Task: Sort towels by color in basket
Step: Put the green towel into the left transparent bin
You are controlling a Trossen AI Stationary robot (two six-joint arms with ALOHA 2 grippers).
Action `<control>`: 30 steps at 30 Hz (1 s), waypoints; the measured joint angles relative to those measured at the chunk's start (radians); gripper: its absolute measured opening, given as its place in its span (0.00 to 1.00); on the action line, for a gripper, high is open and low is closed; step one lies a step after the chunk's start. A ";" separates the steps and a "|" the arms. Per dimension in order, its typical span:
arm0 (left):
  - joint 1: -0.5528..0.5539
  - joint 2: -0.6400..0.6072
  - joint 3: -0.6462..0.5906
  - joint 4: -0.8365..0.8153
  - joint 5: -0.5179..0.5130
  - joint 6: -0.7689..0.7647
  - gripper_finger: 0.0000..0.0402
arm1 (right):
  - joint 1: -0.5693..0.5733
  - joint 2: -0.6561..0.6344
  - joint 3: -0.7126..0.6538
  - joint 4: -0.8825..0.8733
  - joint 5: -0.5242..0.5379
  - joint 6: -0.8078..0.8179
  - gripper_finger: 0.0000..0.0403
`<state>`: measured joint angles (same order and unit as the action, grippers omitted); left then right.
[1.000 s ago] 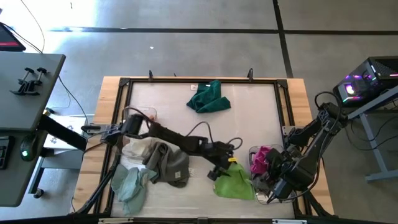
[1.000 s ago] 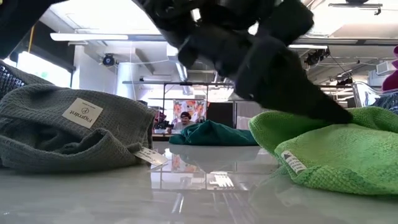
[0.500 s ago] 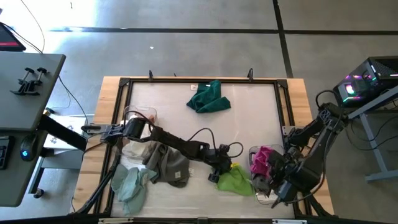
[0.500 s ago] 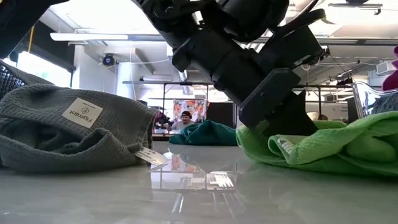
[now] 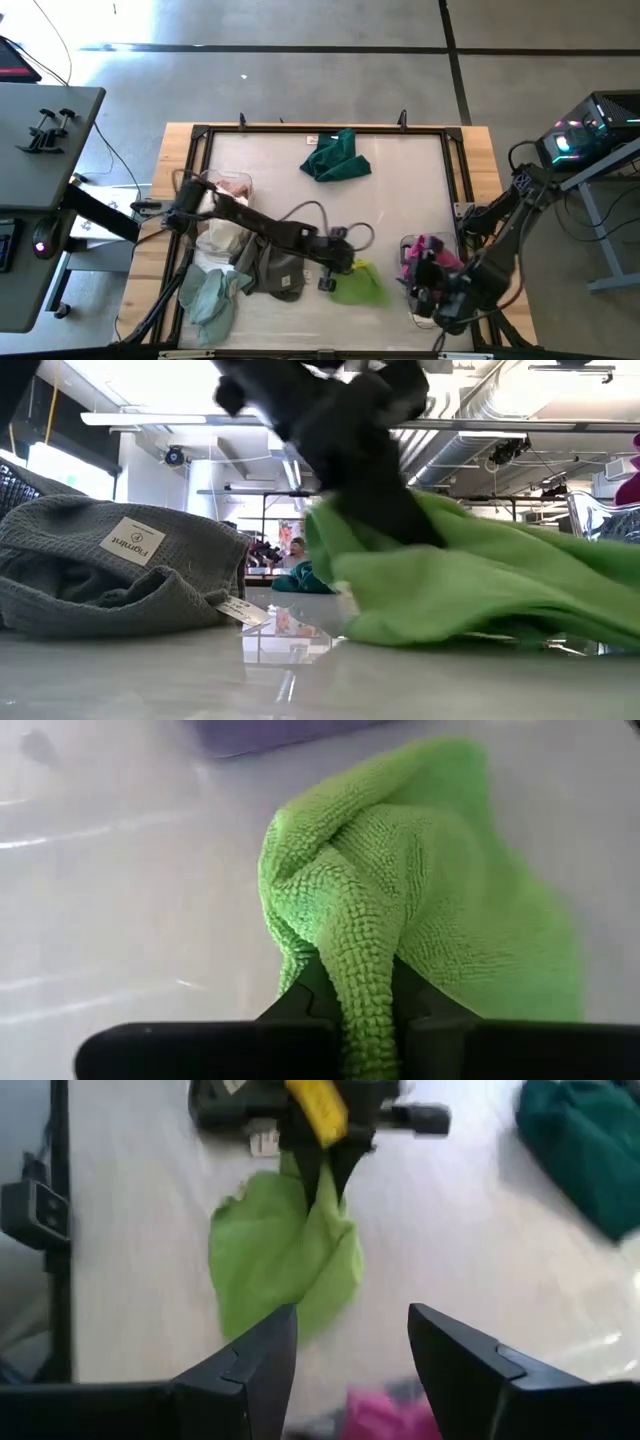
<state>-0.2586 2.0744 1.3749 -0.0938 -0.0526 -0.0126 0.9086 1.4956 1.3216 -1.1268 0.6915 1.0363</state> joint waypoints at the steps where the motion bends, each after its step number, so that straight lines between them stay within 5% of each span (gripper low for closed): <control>1: -0.005 -0.045 -0.056 0.031 -0.020 -0.027 0.01 | -0.014 0.000 -0.024 0.050 0.014 -0.048 0.47; 9: -0.102 -0.413 -0.425 0.238 -0.331 -0.214 0.00 | -0.163 0.001 -0.254 0.674 0.019 -0.494 0.47; 16: -0.240 -0.672 -0.476 0.045 -0.665 -0.341 0.00 | -0.338 0.001 -0.469 1.351 -0.216 -0.845 0.47; 22: -0.347 -0.804 -0.331 -0.520 -0.787 -0.702 0.00 | -0.429 0.001 -0.533 1.517 -0.241 -0.928 0.47; 30: -0.408 -0.792 -0.067 -1.449 -0.651 -1.357 0.00 | -0.466 0.001 -0.568 1.564 -0.281 -0.933 0.47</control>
<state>-0.6662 1.2829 1.3077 -1.5429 -0.7038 -1.3699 0.4424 1.4963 0.7540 0.4370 0.4106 0.1036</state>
